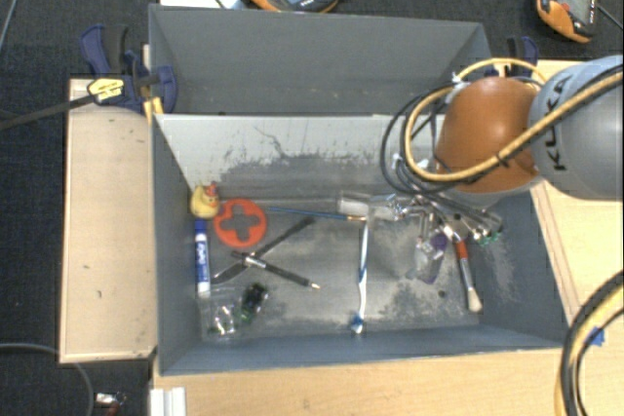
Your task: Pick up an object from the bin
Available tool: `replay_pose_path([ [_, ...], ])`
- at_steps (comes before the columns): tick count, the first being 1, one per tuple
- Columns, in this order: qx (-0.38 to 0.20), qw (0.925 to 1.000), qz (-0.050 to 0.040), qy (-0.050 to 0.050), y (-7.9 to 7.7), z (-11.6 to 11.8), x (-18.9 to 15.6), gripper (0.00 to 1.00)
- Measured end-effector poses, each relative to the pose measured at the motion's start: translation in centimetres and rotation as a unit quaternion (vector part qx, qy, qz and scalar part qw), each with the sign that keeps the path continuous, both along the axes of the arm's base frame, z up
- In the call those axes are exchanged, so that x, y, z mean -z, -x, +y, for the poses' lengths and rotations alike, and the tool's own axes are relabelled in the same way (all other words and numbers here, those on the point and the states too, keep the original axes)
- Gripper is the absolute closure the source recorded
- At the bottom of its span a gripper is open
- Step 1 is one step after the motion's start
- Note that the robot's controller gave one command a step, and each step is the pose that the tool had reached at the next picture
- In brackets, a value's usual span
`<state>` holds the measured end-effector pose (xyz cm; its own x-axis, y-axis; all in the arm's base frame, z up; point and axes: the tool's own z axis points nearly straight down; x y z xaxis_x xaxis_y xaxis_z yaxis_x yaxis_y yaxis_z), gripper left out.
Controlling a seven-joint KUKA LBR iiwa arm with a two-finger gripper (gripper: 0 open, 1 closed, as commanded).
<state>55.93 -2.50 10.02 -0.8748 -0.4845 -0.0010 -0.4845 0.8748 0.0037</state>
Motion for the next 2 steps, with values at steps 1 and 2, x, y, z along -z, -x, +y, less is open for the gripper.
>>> replay_pose_path([
  [1,-0.200,0.9798,-0.0066,0.002,-2.91,2.83,2.94,0.00],
  [2,-0.064,0.9979,-0.0038,0.000,-2.02,2.43,2.88,1.00],
])
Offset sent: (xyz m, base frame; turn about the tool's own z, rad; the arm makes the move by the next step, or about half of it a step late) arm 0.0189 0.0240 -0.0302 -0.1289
